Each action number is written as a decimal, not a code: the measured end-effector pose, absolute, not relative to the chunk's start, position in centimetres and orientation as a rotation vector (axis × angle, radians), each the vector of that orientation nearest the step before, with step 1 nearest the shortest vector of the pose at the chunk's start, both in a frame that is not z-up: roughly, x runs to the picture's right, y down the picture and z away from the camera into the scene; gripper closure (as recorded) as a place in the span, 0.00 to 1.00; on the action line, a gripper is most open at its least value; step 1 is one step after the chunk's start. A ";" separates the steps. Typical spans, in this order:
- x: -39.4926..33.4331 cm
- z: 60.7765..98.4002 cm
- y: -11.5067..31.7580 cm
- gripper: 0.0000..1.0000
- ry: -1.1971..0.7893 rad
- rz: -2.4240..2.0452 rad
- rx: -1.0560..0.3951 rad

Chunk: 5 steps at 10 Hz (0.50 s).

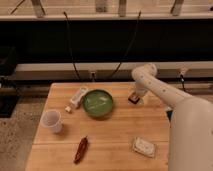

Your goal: Place the eraser on the white sponge

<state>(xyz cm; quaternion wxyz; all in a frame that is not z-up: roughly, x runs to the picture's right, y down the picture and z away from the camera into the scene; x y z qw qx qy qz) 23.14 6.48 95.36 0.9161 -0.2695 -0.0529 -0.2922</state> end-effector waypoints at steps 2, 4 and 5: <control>23.1 95.4 6.7 0.20 -0.113 -0.619 -0.558; 22.9 95.4 6.8 0.20 -0.116 -0.640 -0.562; 22.8 95.4 6.9 0.20 -0.118 -0.650 -0.563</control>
